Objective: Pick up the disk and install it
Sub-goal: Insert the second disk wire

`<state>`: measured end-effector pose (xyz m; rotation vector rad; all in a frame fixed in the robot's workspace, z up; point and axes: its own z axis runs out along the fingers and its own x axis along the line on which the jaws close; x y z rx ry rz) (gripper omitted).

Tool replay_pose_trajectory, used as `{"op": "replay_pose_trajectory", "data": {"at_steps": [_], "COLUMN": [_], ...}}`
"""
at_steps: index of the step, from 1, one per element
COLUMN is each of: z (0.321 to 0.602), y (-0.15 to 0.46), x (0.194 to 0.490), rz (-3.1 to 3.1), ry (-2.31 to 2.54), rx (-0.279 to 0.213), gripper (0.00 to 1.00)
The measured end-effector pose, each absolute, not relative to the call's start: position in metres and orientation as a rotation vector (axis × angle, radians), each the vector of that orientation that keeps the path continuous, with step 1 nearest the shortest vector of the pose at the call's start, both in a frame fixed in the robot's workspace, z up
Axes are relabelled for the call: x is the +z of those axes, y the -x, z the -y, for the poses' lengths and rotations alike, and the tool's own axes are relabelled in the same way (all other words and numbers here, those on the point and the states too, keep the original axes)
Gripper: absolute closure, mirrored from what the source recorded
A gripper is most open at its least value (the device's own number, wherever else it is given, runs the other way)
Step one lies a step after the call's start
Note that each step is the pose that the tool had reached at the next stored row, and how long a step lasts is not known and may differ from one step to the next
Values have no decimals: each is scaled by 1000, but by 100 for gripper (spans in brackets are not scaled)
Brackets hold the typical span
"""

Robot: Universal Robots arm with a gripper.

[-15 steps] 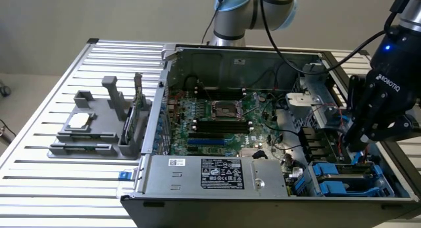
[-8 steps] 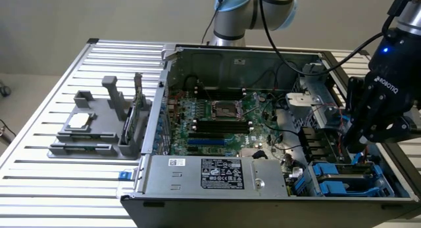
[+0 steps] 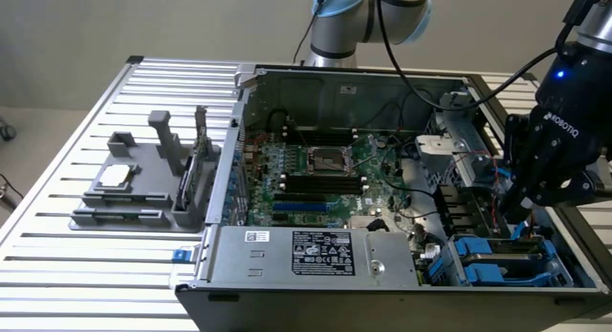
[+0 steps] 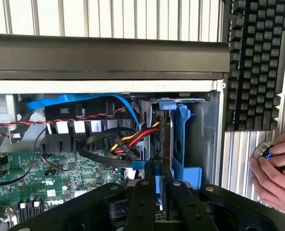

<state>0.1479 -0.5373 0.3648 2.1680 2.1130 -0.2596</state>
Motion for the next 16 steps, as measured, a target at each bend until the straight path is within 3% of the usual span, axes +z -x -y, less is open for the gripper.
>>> {"op": "replay_pose_trajectory", "data": {"at_steps": [16], "z": [551], "y": [-145], "x": [364], "rz": [-2135], "ry": [-2161], "rx": [-244], "gripper": [84]}}
